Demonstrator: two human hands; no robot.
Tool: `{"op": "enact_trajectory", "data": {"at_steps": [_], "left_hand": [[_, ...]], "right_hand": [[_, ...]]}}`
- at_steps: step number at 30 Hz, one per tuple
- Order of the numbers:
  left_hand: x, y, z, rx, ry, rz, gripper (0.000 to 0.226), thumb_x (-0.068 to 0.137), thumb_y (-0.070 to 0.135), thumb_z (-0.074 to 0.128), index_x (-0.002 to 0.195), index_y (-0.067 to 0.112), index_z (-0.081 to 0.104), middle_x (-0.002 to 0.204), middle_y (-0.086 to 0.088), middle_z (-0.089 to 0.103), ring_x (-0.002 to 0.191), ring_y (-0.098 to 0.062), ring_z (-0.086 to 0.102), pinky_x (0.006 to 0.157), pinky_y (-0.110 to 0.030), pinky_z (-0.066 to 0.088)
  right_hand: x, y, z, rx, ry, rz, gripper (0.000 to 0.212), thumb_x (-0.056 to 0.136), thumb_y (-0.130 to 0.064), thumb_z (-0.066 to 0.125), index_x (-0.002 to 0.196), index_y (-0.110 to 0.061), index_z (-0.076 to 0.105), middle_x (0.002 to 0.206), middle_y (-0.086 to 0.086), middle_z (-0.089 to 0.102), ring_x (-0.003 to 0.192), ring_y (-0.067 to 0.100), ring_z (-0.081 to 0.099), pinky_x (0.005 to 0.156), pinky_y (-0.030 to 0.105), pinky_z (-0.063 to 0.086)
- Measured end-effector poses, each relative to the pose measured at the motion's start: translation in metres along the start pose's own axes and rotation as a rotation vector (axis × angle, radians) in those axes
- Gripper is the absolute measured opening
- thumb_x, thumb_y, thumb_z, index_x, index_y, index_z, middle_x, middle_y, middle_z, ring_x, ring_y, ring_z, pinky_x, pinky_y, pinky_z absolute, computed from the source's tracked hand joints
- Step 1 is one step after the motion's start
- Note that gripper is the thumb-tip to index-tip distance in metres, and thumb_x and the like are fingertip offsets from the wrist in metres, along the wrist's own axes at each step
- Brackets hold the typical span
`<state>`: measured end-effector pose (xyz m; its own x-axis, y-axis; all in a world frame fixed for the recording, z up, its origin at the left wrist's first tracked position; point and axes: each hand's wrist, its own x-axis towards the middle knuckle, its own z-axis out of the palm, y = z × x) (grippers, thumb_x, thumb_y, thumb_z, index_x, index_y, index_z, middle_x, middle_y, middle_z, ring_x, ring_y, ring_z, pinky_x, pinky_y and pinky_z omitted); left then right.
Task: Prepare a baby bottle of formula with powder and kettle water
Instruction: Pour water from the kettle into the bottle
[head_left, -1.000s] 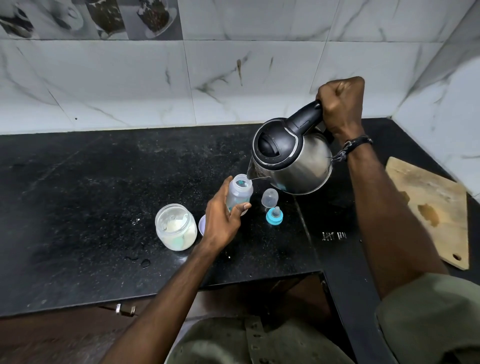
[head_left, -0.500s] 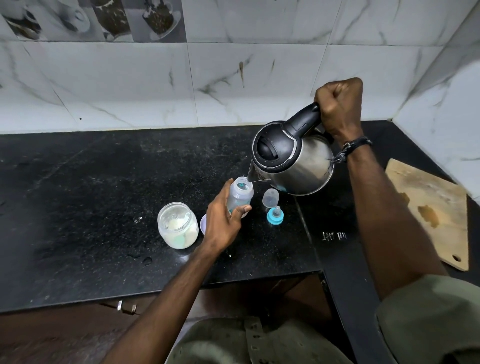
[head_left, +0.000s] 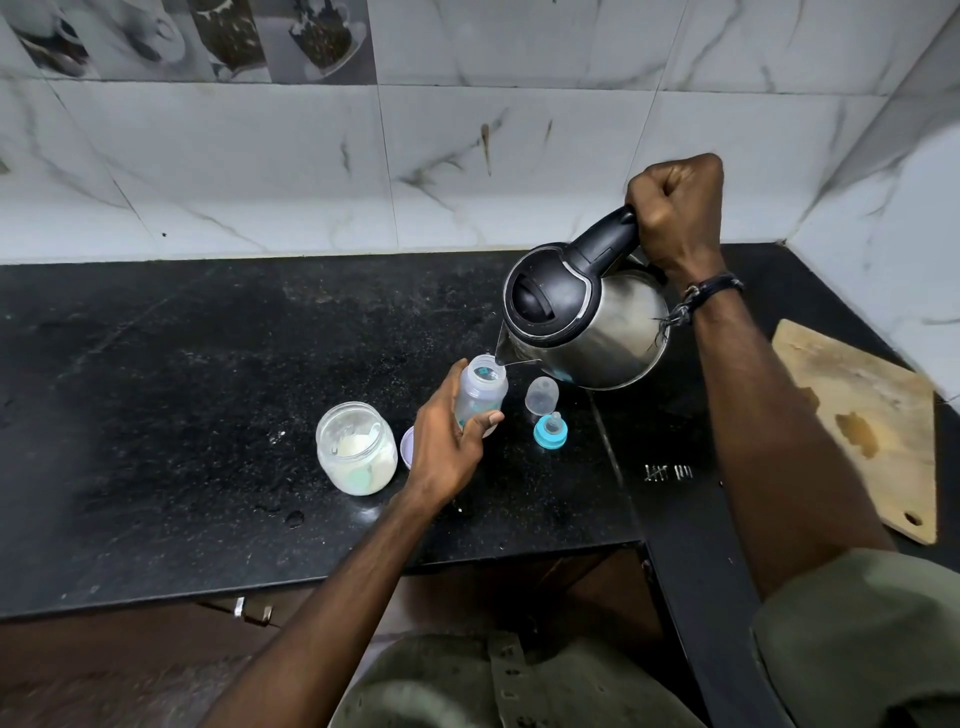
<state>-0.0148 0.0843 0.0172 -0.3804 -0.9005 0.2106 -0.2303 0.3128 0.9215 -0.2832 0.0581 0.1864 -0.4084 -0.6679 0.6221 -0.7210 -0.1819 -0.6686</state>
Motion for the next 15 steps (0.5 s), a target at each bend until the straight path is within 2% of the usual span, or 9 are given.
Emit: {"op": "enact_trajectory", "data": {"at_steps": [3, 8, 15], "left_hand": [[-0.0004, 0.0014, -0.0008, 0.000, 0.002, 0.003, 0.079, 0.081, 0.040, 0.068, 0.149, 0.005, 0.050, 0.141, -0.005, 0.067, 0.132, -0.019, 0.061, 0.111, -0.042, 0.049], [-0.0013, -0.0007, 0.0005, 0.010, 0.011, -0.010, 0.074, 0.081, 0.027, 0.071, 0.149, 0.004, 0.050, 0.142, -0.005, 0.066, 0.133, -0.019, 0.061, 0.113, -0.044, 0.048], [-0.0030, 0.0012, 0.0005, -0.001, 0.012, -0.001, 0.074, 0.081, 0.028, 0.071, 0.148, 0.004, 0.051, 0.141, -0.006, 0.067, 0.133, -0.020, 0.061, 0.113, -0.045, 0.048]], "right_hand": [[-0.0013, -0.0014, 0.0000, 0.005, 0.002, -0.007, 0.035, 0.068, -0.022, 0.052, 0.045, -0.004, 0.033, 0.048, 0.004, 0.025, 0.048, 0.015, 0.023, 0.046, 0.034, 0.018], [-0.0025, -0.0032, -0.0006, -0.006, 0.000, -0.013, 0.035, 0.067, -0.022, 0.052, 0.045, -0.005, 0.032, 0.049, 0.004, 0.024, 0.049, 0.015, 0.021, 0.047, 0.033, 0.017], [-0.0030, -0.0040, -0.0028, -0.009, 0.006, -0.013, 0.035, 0.067, -0.022, 0.052, 0.045, -0.002, 0.034, 0.047, 0.006, 0.026, 0.048, 0.015, 0.023, 0.047, 0.033, 0.018]]}}
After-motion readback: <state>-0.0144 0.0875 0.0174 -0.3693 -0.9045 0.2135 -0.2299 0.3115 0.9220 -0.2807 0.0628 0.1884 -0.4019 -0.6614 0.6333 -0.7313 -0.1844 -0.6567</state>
